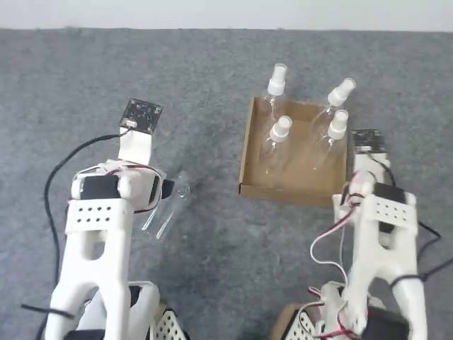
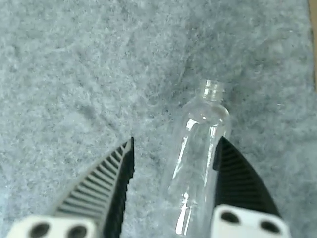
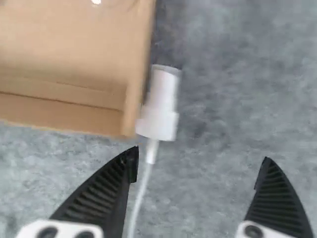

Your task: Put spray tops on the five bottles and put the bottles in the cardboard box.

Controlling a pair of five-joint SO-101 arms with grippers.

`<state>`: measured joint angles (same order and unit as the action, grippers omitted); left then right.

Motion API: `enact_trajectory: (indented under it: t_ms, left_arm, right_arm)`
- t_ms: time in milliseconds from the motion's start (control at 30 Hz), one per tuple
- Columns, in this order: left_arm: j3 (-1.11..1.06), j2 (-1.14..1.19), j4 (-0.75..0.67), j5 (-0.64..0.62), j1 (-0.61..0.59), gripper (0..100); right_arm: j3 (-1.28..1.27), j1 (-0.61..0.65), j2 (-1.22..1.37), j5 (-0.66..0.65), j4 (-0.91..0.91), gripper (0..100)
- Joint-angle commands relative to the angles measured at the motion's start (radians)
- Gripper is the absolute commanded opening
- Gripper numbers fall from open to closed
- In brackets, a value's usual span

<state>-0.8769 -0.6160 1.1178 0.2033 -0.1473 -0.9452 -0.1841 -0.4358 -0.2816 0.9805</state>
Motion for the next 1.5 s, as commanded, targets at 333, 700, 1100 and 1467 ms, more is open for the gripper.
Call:
enact_trajectory:
  t_ms: [333, 700, 1100, 1467]
  left_arm:
    - [0.001, -0.046, -0.018, -0.009, -0.008, 24]
    - [-0.002, -0.044, -0.018, -0.009, -0.006, 24]
    - [-0.025, -0.046, -0.025, -0.009, 0.000, 24]
    - [-0.027, -0.046, -0.025, -0.015, -0.006, 24]
  right_arm:
    - [0.058, 0.044, 0.145, 0.040, -0.179, 20.3]
    - [0.060, -0.099, 0.248, 0.038, -0.305, 21.3]
    - [0.060, -0.202, 0.222, 0.038, -0.295, 18.0]
    - [0.060, -0.266, 0.216, -0.035, -0.294, 13.2]
